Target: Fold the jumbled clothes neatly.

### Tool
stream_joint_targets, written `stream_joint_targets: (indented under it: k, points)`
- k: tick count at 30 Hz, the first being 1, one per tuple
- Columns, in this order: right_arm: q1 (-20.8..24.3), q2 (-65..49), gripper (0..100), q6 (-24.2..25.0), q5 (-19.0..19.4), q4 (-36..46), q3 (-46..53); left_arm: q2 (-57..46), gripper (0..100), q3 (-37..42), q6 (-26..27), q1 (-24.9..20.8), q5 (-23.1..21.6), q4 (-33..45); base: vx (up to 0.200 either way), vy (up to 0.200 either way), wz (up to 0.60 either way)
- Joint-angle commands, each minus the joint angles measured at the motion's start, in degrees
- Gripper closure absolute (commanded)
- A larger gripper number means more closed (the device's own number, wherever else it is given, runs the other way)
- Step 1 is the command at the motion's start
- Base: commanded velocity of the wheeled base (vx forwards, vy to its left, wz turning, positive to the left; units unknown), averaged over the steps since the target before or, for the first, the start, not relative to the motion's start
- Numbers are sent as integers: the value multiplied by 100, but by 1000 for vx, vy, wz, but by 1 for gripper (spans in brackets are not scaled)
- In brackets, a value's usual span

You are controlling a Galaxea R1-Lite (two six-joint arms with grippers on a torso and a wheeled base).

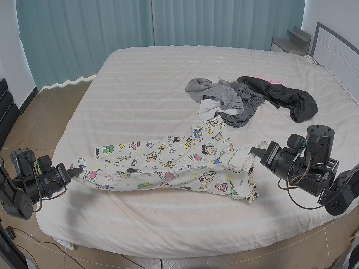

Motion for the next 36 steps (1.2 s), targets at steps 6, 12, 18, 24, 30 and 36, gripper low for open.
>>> stream_joint_targets:
  k: [6, 12, 18, 24, 30, 36]
  points:
    - [18, -161, 100, 9, 16, 121, 70, 162, 100, 617, 140, 232, -78, -771, 0, 0, 0]
    - [45, -135, 100, 0, 16, 121, 184, 329, 100, 828, 96, 206, -96, -1360, 0, 0, 0]
    - [89, -143, 100, 0, 51, 121, 483, 416, 100, 1162, 140, 57, -131, -1650, 0, 0, 0]
    - [344, -187, 100, 0, 59, 121, 984, 372, 100, 1250, 193, 83, -34, -1755, 0, 0, 0]
    - [730, -126, 100, 18, 42, 60, 1344, 522, 100, 1724, 1002, 153, -25, -1764, 0, 0, 0]
    - [739, -328, 100, 18, 16, 51, 1265, 416, 100, 1812, 1107, 250, -16, -1870, 0, 0, 0]
